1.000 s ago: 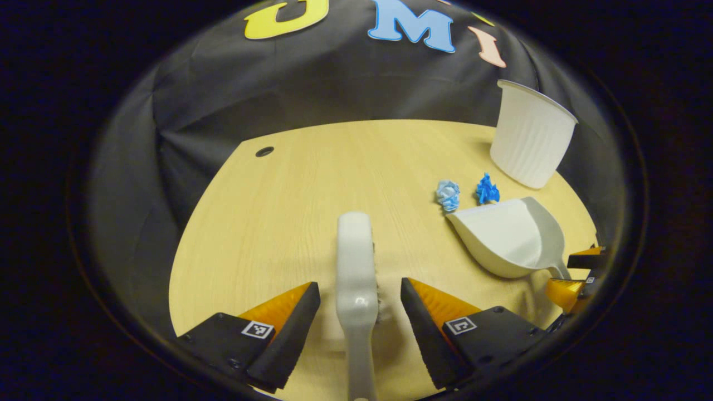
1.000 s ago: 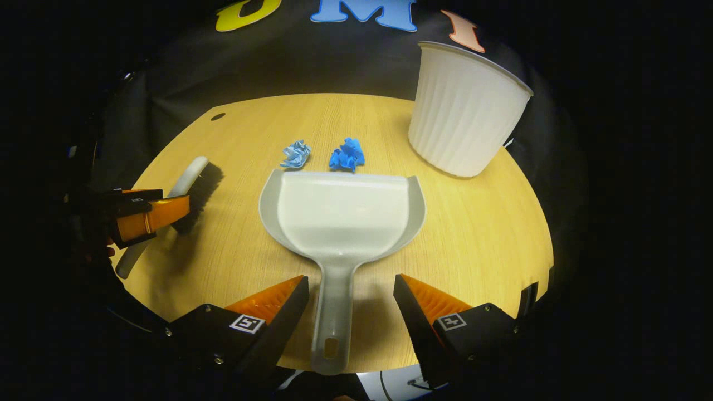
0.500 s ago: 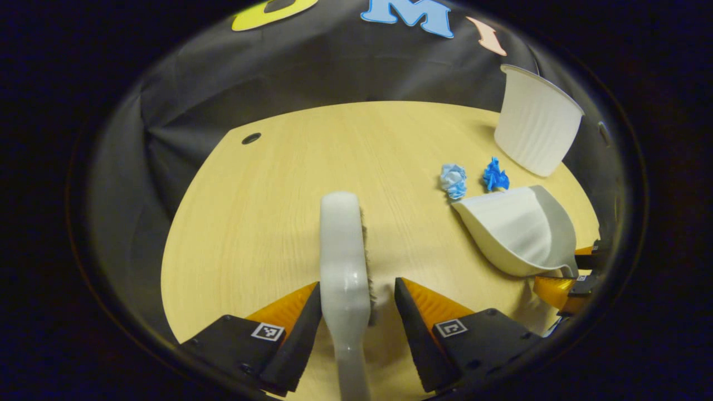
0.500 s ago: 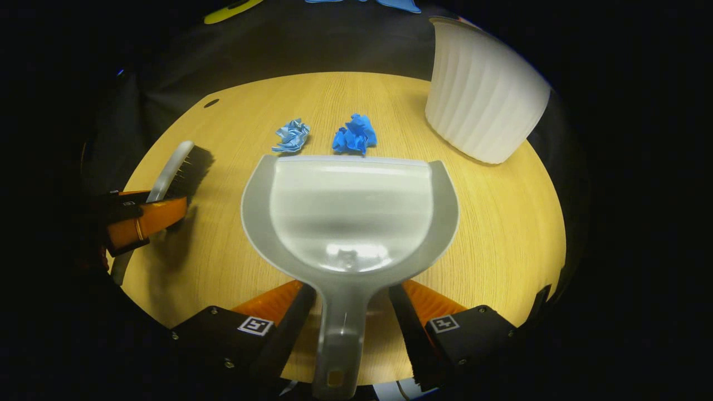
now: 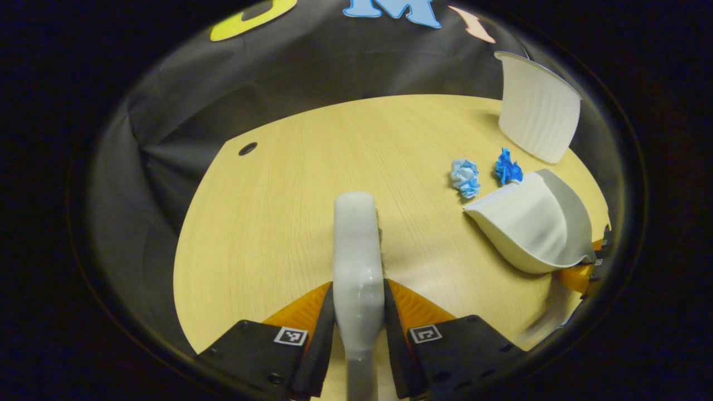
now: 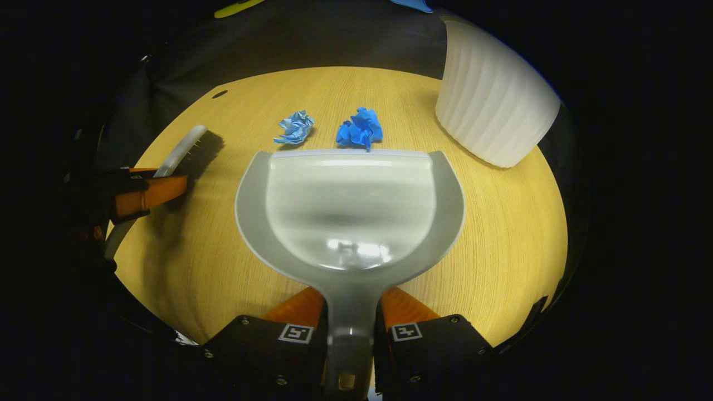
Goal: Pick up the small broom and dustpan from the desktop, sweep the trash into the dustpan with the broom, and then empty the trash into the garbage bin.
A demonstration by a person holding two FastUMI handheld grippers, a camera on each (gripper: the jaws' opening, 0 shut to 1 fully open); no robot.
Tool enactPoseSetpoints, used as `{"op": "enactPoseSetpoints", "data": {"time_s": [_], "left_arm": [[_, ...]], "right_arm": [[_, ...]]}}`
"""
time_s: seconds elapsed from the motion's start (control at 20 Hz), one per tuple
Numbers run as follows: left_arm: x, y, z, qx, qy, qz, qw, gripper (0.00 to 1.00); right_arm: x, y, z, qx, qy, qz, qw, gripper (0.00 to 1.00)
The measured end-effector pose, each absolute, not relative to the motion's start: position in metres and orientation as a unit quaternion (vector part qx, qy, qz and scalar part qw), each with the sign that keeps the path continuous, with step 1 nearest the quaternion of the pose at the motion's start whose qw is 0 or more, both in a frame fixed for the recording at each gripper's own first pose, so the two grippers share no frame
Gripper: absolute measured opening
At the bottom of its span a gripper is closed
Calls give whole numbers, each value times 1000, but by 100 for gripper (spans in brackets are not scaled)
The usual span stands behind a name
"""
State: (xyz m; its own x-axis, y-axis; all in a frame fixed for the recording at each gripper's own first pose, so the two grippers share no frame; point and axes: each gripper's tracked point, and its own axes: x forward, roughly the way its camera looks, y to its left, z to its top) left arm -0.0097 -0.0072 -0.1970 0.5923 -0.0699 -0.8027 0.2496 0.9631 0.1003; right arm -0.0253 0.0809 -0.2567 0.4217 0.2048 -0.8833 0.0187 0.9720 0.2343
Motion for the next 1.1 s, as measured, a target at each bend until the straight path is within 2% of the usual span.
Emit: {"op": "enactPoseSetpoints", "data": {"time_s": [0.2, 0.25, 0.6, 0.75, 1.1], "left_arm": [[12, -16, -193, 128, 432, -112, 886, 52], [18, -21, -193, 127, 432, -116, 885, 46], [56, -57, -193, 133, 431, -148, 880, 52], [69, -71, -192, 151, 427, -166, 876, 46], [88, -121, -189, 171, 417, -223, 864, 49]], "right_arm": [[-29, 73, -260, 87, 535, 75, 837, 37], [-30, 71, -260, 83, 536, 80, 837, 36], [-28, 47, -263, 55, 532, 127, 835, 36], [-25, 38, -264, 38, 533, 150, 832, 36], [-18, 27, -266, 24, 532, 188, 825, 36]]}}
